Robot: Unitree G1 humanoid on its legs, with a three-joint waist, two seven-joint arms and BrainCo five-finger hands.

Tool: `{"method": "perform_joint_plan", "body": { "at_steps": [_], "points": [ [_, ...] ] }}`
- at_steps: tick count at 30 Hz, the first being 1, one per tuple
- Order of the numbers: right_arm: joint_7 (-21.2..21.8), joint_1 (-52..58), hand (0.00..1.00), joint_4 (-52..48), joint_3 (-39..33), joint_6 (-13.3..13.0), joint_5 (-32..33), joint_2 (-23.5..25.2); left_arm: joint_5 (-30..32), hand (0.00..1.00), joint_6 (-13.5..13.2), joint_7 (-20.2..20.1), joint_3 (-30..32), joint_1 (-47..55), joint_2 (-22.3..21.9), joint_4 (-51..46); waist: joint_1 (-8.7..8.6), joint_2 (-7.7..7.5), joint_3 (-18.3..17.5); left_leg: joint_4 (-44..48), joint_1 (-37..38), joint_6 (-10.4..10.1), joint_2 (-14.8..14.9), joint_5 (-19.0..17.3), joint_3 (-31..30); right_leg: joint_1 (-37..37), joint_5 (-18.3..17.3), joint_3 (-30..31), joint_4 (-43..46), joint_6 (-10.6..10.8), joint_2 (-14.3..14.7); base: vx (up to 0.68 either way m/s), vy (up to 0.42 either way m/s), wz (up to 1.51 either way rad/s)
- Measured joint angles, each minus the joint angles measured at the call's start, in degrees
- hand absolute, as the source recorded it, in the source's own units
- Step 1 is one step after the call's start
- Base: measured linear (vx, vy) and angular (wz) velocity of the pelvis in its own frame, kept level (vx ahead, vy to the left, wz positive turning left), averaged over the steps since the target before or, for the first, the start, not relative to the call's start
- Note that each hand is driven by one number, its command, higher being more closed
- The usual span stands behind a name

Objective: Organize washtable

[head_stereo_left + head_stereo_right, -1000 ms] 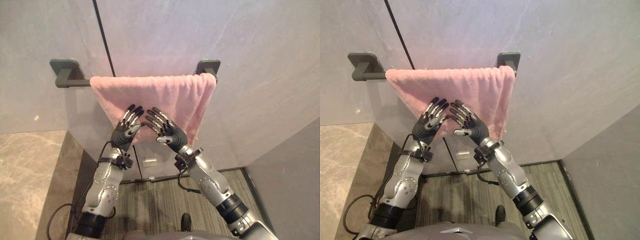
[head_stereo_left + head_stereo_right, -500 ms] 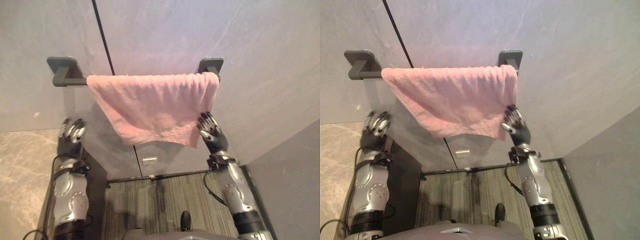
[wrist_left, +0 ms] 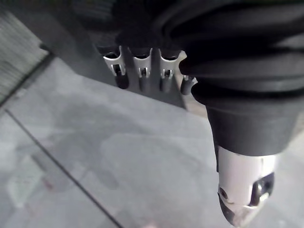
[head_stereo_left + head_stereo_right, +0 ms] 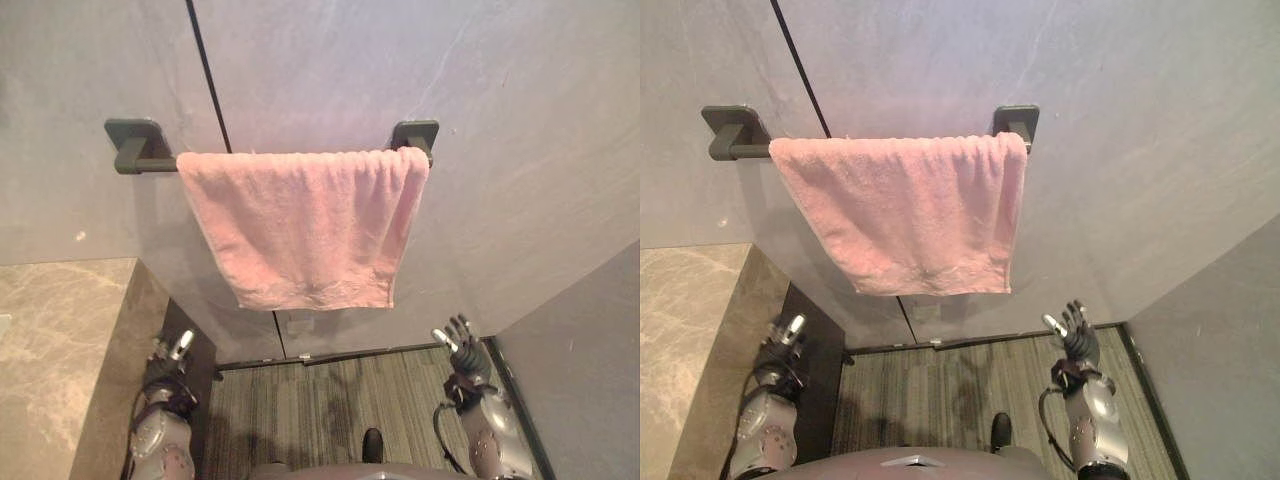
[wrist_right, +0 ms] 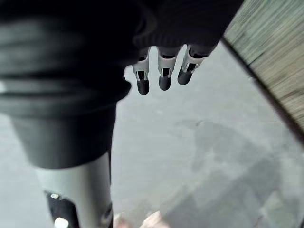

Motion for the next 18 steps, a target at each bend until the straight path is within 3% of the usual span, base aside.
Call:
{"method": "perform_joint_plan", "body": {
  "at_steps": [5,9,13,18],
  "points": [
    [0.06,1.17,0.0,13.35,0.55,0.83,-4.51,0.06,6.81,0.0,1.31,-1.55,-3.51,-0.32,-1.03,16.09,-0.09,0.28,-0.32,-0.25,0.72,-0.01,0.01,-0.01,0.57,0.3,-0.03,0.51,0.0,0.06,0.03,0.01,0.004,-0.06],
    [0.2,1.0,0.0,29.9,-2.11,1.52,-6.65,0.09,12.5,0.0,2.27,-1.55,-2.78,-0.56,-1.98,32.07,-0.26,0.32,-0.46,-0.65,2.69,0.04,0.04,-0.06,1.68,1.53,-0.21,1.61,0.0,0.34,0.1,0.01,0.01,-0.12],
    [-0.24,-0.57,0.0,37.99,-9.86,2.37,-9.79,-0.26,15.94,0.0,3.53,-0.99,1.76,-0.35,-1.54,38.25,-0.42,0.73,-0.55,-1.33,4.06,0.05,-0.07,-0.07,2.62,2.18,-0.47,2.31,-0.03,0.62,0.04,-0.02,0.017,-0.11],
    [-2.13,-0.87,0.0,38.88,-12.3,3.82,-13.29,-0.24,20.13,0.0,5.71,1.55,4.54,0.95,-1.91,40.19,-0.37,1.22,-0.76,-2.09,3.9,-0.5,0.08,-0.19,2.1,2.3,-1.44,1.41,0.0,0.08,0.07,-0.04,-0.007,0.06]
  ]
}}
